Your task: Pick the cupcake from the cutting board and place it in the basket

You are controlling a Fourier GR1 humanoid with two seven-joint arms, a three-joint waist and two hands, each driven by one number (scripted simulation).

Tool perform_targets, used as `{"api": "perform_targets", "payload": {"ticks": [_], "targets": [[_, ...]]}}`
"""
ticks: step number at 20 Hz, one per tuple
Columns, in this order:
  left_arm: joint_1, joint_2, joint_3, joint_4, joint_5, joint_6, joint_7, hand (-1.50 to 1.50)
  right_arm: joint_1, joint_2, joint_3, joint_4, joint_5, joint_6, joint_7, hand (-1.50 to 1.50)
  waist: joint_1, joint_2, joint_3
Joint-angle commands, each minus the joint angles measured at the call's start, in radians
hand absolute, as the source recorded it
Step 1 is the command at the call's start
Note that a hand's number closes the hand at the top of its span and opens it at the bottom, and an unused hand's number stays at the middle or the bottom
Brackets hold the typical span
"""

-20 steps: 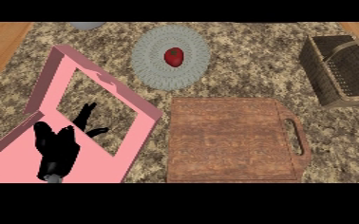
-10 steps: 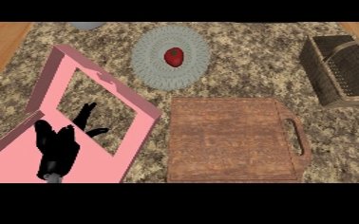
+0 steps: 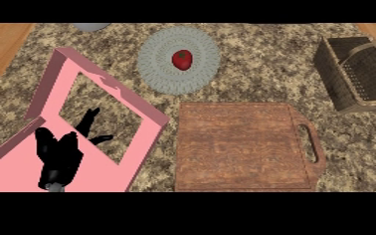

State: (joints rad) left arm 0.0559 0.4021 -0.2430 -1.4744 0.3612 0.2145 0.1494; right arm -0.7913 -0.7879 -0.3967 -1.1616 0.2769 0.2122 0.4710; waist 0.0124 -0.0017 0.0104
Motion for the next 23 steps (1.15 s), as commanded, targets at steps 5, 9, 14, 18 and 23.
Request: {"api": "perform_targets", "payload": {"ticks": [5,9,14,18,23], "targets": [[0.045,0.027,-0.010,0.077,-0.016,-0.004,0.081,0.00,0.050,-0.096,-0.009,0.136,0.047,0.011,-0.258,-1.50,-0.002,0.008,-0.009],[0.034,0.030,-0.006,0.071,-0.034,-0.001,0.073,0.00,-0.017,-0.115,-0.032,0.191,0.026,0.017,-0.242,-1.50,-0.001,0.006,-0.010],[0.040,0.010,-0.016,0.087,-0.034,-0.012,0.049,0.00,-0.041,-0.127,-0.116,0.246,-0.021,-0.032,-0.234,-1.50,-0.005,0.005,-0.010],[0.048,0.018,-0.008,0.087,-0.031,-0.008,0.059,0.00,-0.030,-0.230,-0.184,0.312,-0.056,0.023,-0.216,-1.50,-0.013,0.004,-0.010],[0.048,0.020,0.001,0.115,-0.028,-0.028,0.026,0.00,-0.013,-0.345,-0.249,0.447,-0.069,0.054,-0.263,-1.50,-0.009,0.009,-0.009]]}}
